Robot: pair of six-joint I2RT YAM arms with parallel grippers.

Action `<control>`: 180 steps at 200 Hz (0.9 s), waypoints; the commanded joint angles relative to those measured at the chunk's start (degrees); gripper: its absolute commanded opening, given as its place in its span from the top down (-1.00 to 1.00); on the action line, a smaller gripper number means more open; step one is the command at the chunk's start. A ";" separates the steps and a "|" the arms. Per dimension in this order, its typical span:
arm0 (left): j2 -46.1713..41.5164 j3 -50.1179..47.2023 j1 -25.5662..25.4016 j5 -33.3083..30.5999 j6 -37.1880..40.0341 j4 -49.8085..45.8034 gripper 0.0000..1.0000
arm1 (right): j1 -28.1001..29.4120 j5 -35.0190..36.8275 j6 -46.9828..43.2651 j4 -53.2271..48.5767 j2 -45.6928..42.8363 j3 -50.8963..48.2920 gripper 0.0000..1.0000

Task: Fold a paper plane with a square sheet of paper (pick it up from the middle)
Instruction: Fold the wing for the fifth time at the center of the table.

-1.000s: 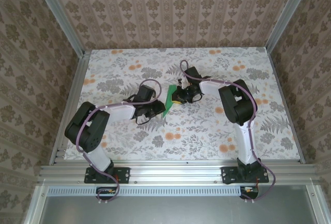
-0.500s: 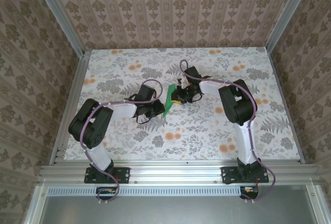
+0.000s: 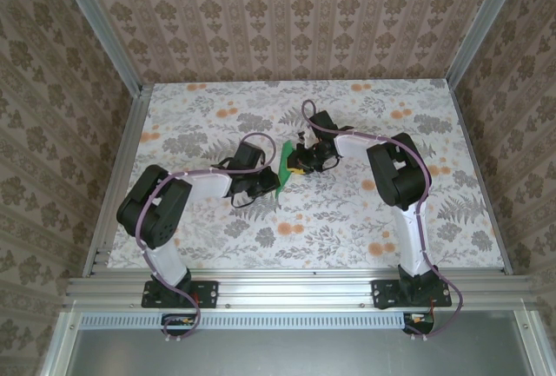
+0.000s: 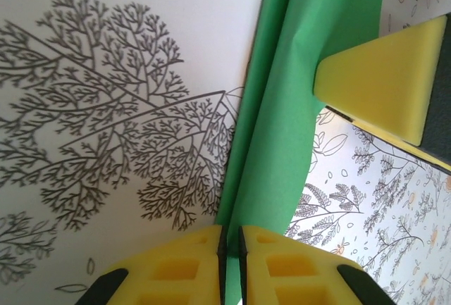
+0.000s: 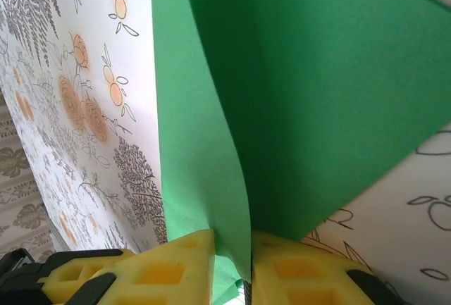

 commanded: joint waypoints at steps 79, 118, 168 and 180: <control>1.31 3.71 -1.53 -4.18 2.61 -6.06 0.67 | -0.37 6.50 -1.24 -5.49 4.04 0.32 0.57; 2.04 4.66 -1.89 -4.53 3.18 -7.54 0.67 | -0.37 6.56 -1.31 -5.69 4.08 0.39 0.58; 2.84 6.27 -2.58 -5.92 3.97 -10.42 0.67 | -0.41 6.60 -1.27 -5.77 4.02 0.46 0.57; 3.02 6.93 -2.93 -6.93 4.36 -11.78 0.67 | -0.39 6.60 -1.32 -5.77 4.10 0.41 0.57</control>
